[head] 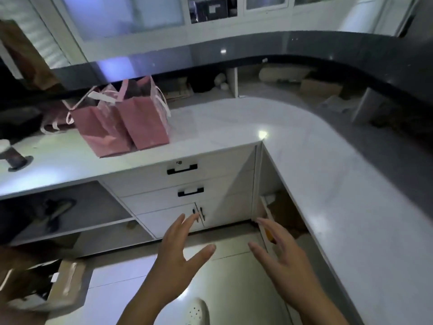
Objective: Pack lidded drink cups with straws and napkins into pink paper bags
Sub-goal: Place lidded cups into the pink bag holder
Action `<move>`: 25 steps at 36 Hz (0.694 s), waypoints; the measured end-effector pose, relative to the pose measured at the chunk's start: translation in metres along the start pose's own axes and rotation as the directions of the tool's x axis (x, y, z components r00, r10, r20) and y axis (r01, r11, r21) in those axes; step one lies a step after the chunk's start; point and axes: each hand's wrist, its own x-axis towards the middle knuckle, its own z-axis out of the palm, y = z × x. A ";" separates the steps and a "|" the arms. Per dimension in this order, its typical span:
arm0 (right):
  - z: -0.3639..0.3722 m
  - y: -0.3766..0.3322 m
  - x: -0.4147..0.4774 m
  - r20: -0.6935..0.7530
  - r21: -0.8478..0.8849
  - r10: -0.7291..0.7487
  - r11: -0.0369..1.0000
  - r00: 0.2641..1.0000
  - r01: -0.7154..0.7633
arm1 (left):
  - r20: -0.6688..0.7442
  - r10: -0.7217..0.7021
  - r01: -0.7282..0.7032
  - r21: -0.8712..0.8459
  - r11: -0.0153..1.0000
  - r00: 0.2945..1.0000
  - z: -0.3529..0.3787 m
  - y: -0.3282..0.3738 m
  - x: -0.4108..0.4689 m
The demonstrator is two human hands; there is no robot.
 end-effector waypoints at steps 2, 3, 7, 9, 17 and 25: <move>0.012 -0.011 0.009 -0.023 0.005 -0.010 1.000 1.000 0.010 | -0.012 0.003 -0.004 -0.032 0.999 1.000 -0.014 -0.011 0.015; 0.018 -0.018 0.015 -0.037 0.005 -0.014 1.000 0.999 0.014 | -0.022 0.010 -0.011 -0.044 0.999 1.000 -0.023 -0.016 0.024; 0.049 -0.049 0.049 -0.080 0.003 0.004 1.000 0.997 -0.004 | -0.060 0.043 -0.046 -0.047 0.998 0.997 -0.067 -0.035 0.063; 0.068 -0.063 0.068 -0.079 -0.018 -0.008 1.000 0.997 0.007 | -0.061 0.050 -0.053 -0.043 0.998 0.997 -0.091 -0.049 0.081; 0.138 -0.107 0.145 -0.142 -0.041 -0.029 0.999 0.989 0.024 | -0.059 0.071 -0.072 -0.016 0.997 0.996 -0.179 -0.102 0.147; 0.171 -0.176 0.234 -0.010 -0.204 -0.118 0.972 0.993 0.113 | -0.134 0.132 -0.128 0.037 0.991 0.982 -0.273 -0.117 0.229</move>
